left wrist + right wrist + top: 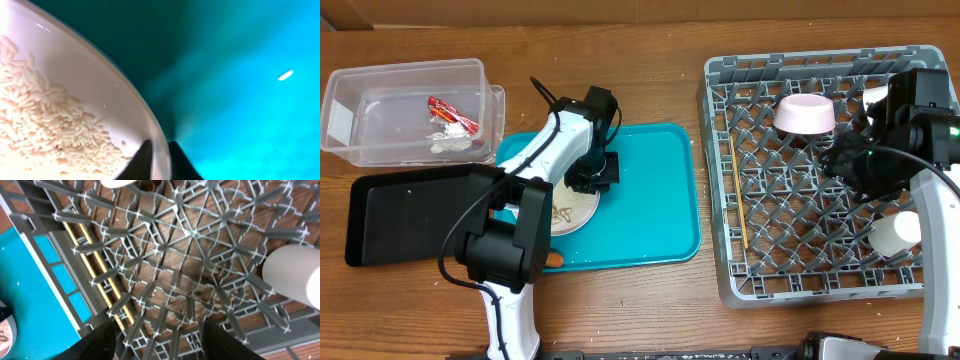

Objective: Sort waste into correct bins and load items into the dishwasher
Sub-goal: 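Reach the left gripper to the white plate and grasp its rim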

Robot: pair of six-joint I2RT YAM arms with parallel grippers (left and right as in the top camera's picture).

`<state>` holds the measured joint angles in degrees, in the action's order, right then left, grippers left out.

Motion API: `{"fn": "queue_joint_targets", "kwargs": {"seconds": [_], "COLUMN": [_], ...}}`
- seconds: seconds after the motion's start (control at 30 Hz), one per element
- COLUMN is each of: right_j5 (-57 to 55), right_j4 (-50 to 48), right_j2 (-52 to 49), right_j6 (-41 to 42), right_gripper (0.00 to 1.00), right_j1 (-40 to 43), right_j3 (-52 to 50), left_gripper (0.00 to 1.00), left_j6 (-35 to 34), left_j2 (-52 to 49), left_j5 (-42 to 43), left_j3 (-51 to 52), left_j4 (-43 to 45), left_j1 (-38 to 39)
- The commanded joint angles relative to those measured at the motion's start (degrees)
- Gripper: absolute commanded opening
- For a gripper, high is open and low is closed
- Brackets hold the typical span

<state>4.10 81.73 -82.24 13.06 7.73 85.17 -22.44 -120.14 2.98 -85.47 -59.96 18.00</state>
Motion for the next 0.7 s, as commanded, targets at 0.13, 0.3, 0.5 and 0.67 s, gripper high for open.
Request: {"fn": "queue_joint_targets", "kwargs": {"seconds": [0.13, 0.3, 0.5, 0.67], "right_j5": [0.1, 0.1, 0.1, 0.1], "right_j4": [2.0, 2.6, 2.6, 2.6], "right_j2": [0.1, 0.1, 0.1, 0.1], "right_j6": [0.0, 0.0, 0.0, 0.0], "right_gripper": [0.58, 0.58, 0.58, 0.58], "right_j1": [-0.3, -0.3, -0.3, -0.3], "right_j3": [0.3, 0.3, 0.3, 0.3], "left_gripper": [0.04, 0.04, 0.04, 0.04], "left_j6": [0.1, 0.1, -1.0, -1.5], "left_j2": [-1.9, -1.9, -1.9, -1.9], "left_j5": [-0.9, -3.9, -8.2, -10.4], "left_j3": [0.3, -0.2, -4.4, -7.7], "left_j4": [0.3, -1.7, -7.8, -11.8], "left_j1": [0.4, 0.4, 0.4, 0.4]}}
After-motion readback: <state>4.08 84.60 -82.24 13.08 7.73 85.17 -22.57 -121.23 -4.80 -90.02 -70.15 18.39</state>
